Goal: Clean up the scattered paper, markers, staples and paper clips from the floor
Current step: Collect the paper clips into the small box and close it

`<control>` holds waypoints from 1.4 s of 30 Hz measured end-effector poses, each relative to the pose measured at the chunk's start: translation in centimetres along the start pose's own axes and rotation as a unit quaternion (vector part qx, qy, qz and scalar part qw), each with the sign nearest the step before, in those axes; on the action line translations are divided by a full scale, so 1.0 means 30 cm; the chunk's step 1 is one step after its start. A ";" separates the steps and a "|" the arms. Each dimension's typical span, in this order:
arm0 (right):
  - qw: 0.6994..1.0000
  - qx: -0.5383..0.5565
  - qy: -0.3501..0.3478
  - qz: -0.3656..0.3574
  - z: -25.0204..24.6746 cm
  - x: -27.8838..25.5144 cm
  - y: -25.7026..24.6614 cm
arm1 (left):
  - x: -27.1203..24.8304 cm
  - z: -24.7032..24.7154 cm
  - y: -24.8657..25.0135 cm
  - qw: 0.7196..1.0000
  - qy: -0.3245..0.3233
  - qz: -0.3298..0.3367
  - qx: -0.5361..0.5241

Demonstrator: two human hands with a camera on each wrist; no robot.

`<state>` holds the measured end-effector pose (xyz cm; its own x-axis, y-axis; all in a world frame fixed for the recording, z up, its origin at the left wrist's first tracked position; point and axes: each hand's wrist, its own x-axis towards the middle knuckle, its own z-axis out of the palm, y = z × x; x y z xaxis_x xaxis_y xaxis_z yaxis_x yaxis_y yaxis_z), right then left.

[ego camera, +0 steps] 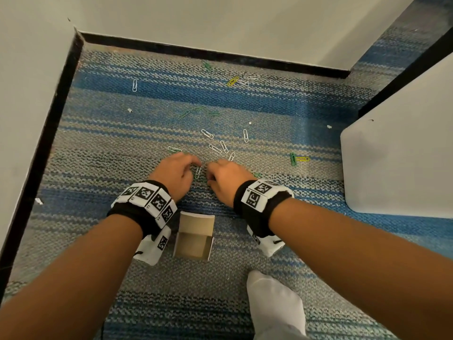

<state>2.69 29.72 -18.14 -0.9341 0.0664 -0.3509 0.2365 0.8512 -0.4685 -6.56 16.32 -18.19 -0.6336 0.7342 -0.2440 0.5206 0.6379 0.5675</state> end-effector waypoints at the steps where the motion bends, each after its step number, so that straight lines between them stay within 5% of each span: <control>1: 1.000 0.026 0.003 0.013 -0.005 -0.006 0.004 | -0.003 -0.002 0.002 1.000 -0.005 -0.008 -0.002; 5: 0.980 0.159 0.049 0.110 -0.043 -0.013 0.059 | -0.007 -0.002 -0.025 0.998 -0.037 -0.013 0.043; 11: 0.972 0.146 0.128 0.131 -0.112 0.009 0.139 | 0.002 0.006 -0.028 1.000 0.009 -0.028 0.010; 15: 0.990 0.077 0.091 0.070 -0.135 0.021 0.134 | -0.002 -0.016 -0.017 0.995 0.074 -0.047 -0.049; 19: 1.000 -0.005 0.015 0.021 -0.126 0.044 0.135 | 0.014 -0.051 -0.030 0.973 0.116 -0.171 -0.099; 23: 0.999 -0.025 -0.028 0.027 -0.128 0.068 0.143 | 0.026 -0.062 -0.071 0.965 0.117 -0.219 -0.086; 31: 0.997 -0.078 -0.022 -0.007 -0.111 0.078 0.150 | 0.050 -0.055 -0.101 0.992 0.052 -0.108 0.047; 42: 0.998 -0.056 -0.017 0.000 -0.128 0.066 0.098 | 0.095 -0.080 -0.064 0.987 0.118 -0.106 0.019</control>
<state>0.52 34.35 -17.10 -0.9243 0.0502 -0.3785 0.2030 0.9042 -0.3758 -10.73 16.63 -18.07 -0.8439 0.5118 -0.1609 0.3804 0.7823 0.4932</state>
